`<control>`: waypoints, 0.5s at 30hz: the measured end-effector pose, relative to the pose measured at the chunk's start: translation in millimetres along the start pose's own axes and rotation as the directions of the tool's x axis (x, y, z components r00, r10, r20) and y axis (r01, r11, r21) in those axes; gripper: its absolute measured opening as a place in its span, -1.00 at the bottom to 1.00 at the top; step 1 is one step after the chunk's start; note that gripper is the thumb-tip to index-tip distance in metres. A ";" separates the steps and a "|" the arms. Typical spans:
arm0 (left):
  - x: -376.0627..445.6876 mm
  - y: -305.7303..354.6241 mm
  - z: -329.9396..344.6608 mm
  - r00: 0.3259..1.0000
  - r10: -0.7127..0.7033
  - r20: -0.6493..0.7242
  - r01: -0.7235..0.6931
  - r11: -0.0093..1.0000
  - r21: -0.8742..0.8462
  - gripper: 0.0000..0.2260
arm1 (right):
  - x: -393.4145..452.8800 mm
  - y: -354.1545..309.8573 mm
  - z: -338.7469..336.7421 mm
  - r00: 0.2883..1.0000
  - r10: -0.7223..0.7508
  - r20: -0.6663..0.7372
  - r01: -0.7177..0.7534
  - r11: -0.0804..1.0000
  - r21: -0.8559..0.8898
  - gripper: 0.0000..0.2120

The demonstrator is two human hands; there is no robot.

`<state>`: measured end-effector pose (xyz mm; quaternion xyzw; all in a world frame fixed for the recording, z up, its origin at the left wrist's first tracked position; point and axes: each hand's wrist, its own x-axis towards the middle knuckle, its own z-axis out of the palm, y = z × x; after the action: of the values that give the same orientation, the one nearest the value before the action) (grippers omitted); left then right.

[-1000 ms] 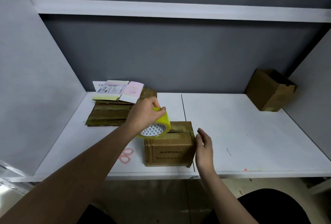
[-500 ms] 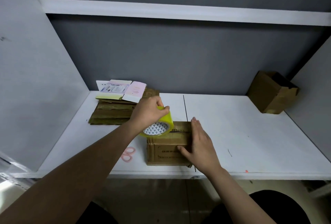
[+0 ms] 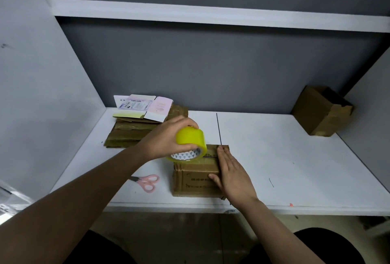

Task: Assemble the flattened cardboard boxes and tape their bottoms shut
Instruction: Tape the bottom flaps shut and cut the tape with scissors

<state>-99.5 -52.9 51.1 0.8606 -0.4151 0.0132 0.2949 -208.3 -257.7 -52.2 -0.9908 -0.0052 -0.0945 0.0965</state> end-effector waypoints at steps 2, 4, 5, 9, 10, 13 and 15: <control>5.0 1.9 -2.4 0.999 0.040 0.031 -0.041 0.998 0.055 -0.60 | 1.1 0.0 -1.1 0.999 0.028 0.036 -0.027 0.999 -0.022 -0.20; 9.3 3.9 -4.0 0.996 0.050 0.069 -0.058 0.992 0.113 -0.60 | 0.8 -0.9 -2.5 0.996 0.055 0.071 -0.054 0.998 -0.027 -0.27; 11.4 4.9 -4.4 0.994 0.055 0.094 -0.069 0.985 0.157 -0.60 | -0.2 -1.0 -2.3 0.996 0.057 0.072 -0.056 0.998 -0.024 -0.29; 19.2 12.9 -4.9 0.982 0.068 0.176 -0.121 0.943 0.310 -0.58 | -1.3 -1.2 -3.2 0.998 0.031 0.050 -0.028 0.998 -0.061 -0.27; 21.0 15.1 -4.5 0.981 0.065 0.185 -0.124 0.935 0.332 -0.58 | -0.8 -1.0 -2.8 0.998 0.028 0.050 -0.024 0.997 -0.071 -0.28; 25.6 19.9 -2.4 0.976 0.038 0.213 -0.117 0.920 0.374 -0.59 | 0.5 -1.1 -0.1 0.999 0.016 0.029 -0.014 0.998 -0.064 -0.35; 27.8 20.8 -1.3 0.975 0.022 0.219 -0.108 0.916 0.386 -0.59 | 0.9 1.0 2.7 1.000 0.006 0.009 -0.006 0.998 -0.059 -0.37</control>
<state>-96.0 -81.9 69.9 0.8845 -0.4611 0.0155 0.0686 -207.0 -258.2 -54.8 -0.9937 0.0002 -0.0896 0.0677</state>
